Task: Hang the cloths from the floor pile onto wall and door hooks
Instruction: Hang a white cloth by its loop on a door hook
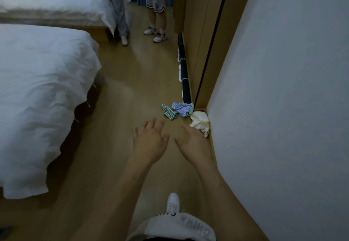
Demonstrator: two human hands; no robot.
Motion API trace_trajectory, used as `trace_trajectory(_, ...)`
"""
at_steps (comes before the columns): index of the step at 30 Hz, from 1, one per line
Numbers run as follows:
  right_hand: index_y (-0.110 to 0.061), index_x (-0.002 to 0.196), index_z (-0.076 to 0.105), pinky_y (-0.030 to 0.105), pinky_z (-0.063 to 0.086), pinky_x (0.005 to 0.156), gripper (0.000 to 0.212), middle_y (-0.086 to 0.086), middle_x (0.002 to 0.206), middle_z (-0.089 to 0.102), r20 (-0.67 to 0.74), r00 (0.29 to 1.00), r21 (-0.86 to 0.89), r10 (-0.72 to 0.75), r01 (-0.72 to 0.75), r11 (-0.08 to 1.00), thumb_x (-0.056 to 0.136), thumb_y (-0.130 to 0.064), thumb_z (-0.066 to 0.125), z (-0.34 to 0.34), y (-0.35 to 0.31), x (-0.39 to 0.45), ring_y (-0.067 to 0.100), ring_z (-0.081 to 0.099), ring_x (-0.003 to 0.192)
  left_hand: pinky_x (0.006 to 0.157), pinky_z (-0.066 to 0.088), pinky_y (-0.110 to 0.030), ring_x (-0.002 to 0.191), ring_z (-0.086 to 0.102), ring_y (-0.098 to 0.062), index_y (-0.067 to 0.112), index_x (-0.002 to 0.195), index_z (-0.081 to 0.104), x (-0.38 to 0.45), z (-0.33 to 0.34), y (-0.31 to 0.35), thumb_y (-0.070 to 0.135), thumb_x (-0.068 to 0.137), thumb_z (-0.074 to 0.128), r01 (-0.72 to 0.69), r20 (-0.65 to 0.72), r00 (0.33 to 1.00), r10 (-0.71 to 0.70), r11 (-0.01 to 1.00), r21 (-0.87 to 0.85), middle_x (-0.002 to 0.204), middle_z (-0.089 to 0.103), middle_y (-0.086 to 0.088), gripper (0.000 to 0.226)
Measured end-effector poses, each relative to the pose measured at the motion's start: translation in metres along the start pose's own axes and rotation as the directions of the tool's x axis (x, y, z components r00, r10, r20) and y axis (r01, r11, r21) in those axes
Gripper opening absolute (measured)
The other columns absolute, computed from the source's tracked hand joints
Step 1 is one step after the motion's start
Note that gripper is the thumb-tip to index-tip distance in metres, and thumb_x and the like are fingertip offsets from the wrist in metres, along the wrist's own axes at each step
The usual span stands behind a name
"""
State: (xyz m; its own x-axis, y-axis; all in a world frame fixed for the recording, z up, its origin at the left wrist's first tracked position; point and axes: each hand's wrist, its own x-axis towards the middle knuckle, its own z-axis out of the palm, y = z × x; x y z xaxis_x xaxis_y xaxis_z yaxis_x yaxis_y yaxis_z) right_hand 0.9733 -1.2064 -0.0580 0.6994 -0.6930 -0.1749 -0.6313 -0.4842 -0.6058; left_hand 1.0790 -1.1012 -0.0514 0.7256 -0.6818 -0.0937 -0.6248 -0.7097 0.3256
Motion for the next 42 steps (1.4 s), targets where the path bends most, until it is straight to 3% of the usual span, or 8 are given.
trace_trajectory(6,-0.023,0.147,0.037,0.037,0.037,0.107,0.061,0.003,0.146,0.044,0.054,0.998,0.007,0.025,-0.026,1.0,0.092,-0.043,0.055,-0.012,0.009,0.105,0.02,0.041,0.133,0.116,0.018,-0.051,0.142,0.027,-0.022,0.034,0.148,0.03,0.108,0.01,0.018,0.045,0.096,0.044,0.012,0.042,0.999,-0.012,1.0,0.007,0.157,0.027,0.002,0.055)
trace_trajectory(16,-0.021,0.145,0.041,0.032,0.034,0.108,0.059,0.003,0.147,0.044,0.064,0.981,-0.036,0.182,-0.18,0.983,0.092,-0.041,0.056,-0.021,0.059,0.204,0.021,0.039,0.134,0.116,0.017,-0.052,0.143,0.024,-0.023,0.033,0.149,0.029,0.235,0.063,0.042,0.046,0.095,0.046,-0.059,0.221,0.974,0.056,0.998,0.007,0.156,0.028,0.002,0.057)
trace_trajectory(22,-0.019,0.134,0.051,0.033,0.042,0.094,0.048,0.007,0.13,0.056,0.033,0.956,-0.105,0.292,-0.287,0.952,0.09,-0.036,0.057,-0.016,0.077,0.275,0.025,0.052,0.118,0.113,0.017,-0.052,0.142,0.026,-0.025,0.031,0.149,0.03,0.325,0.102,0.041,0.047,0.095,0.046,-0.135,0.298,0.946,0.13,0.991,-0.002,0.156,0.029,0.0,0.058)
trace_trajectory(27,-0.022,0.131,0.053,0.033,0.045,0.086,0.043,0.005,0.125,0.06,0.053,0.922,-0.128,0.384,-0.375,0.918,0.089,-0.029,0.056,-0.002,0.084,0.342,0.025,0.057,0.112,0.113,0.019,-0.05,0.142,0.027,-0.028,0.032,0.149,0.029,0.402,0.13,0.028,0.045,0.096,0.045,-0.21,0.404,0.894,0.193,0.978,-0.002,0.156,0.03,-0.002,0.057)
trace_trajectory(33,-0.022,0.138,0.047,0.034,0.044,0.093,0.049,0.006,0.132,0.055,0.122,0.872,-0.197,0.475,-0.448,0.872,0.091,-0.033,0.054,0.022,0.117,0.419,0.026,0.053,0.117,0.112,0.022,-0.049,0.138,0.032,-0.032,0.03,0.149,0.03,0.486,0.181,0.014,0.047,0.097,0.043,-0.302,0.541,0.809,0.231,0.952,0.045,0.155,0.03,-0.004,0.056)
trace_trajectory(42,-0.018,0.144,0.041,0.026,0.033,0.101,0.052,0.008,0.142,0.046,0.261,0.774,-0.269,0.576,-0.515,0.814,0.095,-0.03,0.053,0.093,0.241,0.507,0.023,0.045,0.129,0.106,0.031,-0.046,0.13,0.042,-0.032,0.025,0.145,0.035,0.552,0.321,0.002,0.044,0.095,0.047,-0.45,0.639,0.705,0.308,0.89,0.068,0.147,0.04,-0.006,0.055)
